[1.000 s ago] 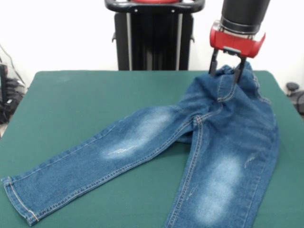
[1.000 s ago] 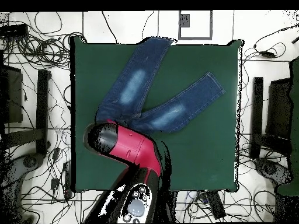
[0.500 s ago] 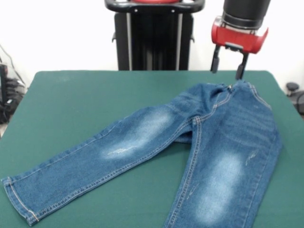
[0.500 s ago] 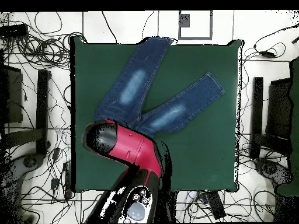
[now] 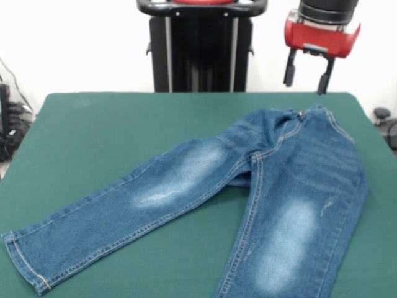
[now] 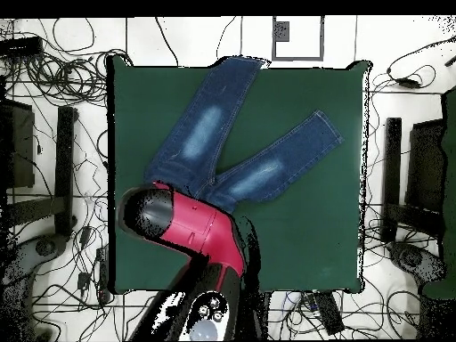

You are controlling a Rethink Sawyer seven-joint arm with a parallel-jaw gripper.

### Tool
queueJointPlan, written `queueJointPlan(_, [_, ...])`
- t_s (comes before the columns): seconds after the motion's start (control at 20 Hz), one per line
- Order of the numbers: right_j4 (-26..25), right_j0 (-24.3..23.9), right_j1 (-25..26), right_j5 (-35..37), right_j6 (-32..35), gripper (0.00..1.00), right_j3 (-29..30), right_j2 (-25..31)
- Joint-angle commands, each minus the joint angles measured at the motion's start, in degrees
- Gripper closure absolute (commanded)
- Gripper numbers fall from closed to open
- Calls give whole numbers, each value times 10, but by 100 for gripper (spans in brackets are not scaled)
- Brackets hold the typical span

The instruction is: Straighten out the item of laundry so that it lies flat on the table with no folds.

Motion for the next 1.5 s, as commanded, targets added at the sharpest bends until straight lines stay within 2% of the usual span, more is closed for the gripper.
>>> queueJointPlan(0.05, [2,26,12,61,158,0,12,36])
queueJointPlan(1.0, [5,14,24,29,136,0,15,45])
queueJointPlan(1.5, [-10,-31,45,15,83,0,-9,61])
